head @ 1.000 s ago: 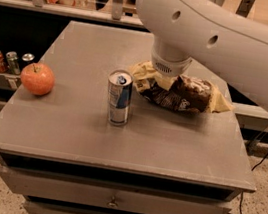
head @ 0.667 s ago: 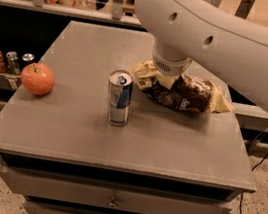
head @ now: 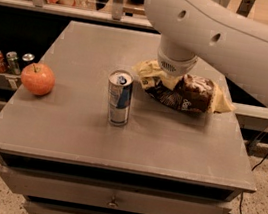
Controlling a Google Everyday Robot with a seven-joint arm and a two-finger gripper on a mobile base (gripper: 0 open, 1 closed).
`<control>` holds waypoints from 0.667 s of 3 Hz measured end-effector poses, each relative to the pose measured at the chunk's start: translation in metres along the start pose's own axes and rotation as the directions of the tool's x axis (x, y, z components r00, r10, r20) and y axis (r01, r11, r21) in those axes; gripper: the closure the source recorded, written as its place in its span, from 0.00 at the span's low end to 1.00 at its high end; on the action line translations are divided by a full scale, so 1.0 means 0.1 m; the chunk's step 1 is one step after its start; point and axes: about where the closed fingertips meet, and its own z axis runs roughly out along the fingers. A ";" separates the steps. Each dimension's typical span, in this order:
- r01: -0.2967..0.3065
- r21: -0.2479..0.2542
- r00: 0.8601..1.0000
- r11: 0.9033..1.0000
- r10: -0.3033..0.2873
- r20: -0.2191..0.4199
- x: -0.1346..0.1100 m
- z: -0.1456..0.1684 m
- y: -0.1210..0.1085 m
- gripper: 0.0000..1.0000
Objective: Move brown chip bag near redbull can
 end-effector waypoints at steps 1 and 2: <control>0.007 -0.027 1.000 1.000 -0.007 0.015 0.03 0.02 0.02 0.60; 0.007 -0.027 1.000 1.000 -0.007 0.015 0.03 0.02 0.02 0.36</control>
Offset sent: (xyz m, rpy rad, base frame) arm -0.0160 -0.0143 -0.0171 0.1535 0.1252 0.1183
